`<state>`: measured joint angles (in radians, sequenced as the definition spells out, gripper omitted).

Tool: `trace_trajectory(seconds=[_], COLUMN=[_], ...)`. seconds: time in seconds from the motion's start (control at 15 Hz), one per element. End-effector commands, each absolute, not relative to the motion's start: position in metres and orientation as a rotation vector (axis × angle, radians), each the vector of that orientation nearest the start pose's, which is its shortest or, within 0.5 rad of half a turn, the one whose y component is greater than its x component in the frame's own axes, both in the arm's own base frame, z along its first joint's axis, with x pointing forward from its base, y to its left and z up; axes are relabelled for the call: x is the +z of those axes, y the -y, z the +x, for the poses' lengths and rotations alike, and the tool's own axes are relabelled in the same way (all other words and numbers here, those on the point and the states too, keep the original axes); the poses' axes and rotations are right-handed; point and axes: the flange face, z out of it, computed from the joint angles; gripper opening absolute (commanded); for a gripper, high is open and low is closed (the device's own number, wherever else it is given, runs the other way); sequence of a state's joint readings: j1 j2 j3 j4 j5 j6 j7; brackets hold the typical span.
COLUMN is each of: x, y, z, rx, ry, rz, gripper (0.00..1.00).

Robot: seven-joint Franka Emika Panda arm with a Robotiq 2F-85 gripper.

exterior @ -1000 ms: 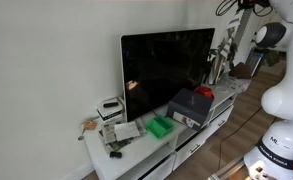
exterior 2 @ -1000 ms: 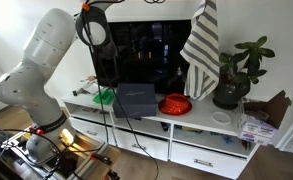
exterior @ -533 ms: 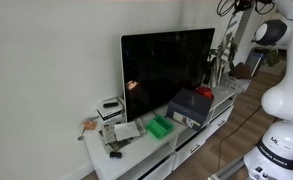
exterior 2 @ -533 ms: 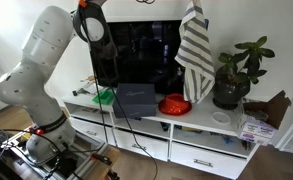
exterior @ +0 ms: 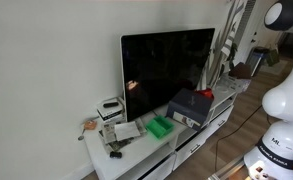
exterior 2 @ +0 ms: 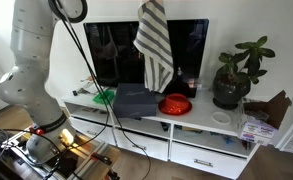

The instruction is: Put the towel in the green bowl

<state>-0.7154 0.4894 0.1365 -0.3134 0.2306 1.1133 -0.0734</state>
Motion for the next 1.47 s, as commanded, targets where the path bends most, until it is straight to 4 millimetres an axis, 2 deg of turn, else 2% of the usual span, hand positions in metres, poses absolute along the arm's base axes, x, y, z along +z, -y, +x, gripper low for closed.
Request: trace_trajectory(seconds=[0.0,0.07,0.2,0.47,0.67,1.07,1.4], x=[0.851,0.844,0.849,0.839,0.839,0.855,0.871], y=[0.276,0.285,0.279,0.286,0.286,0.213,0.137], z=[0.430,0.441,0.437,0.444,0.444,0.431,0.422], rx=[-0.506,-0.523,-0.520,-0.490,-0.490,-0.340,-0.238], ry=[-0.417,-0.501,-0.500,-0.511,-0.511,-0.304,-0.094], rz=[-2.880,-2.898,-2.902,-2.898,-2.898,-2.905,-2.931], gripper=[0.00,0.00,0.02,0.02,0.00,0.00,0.00])
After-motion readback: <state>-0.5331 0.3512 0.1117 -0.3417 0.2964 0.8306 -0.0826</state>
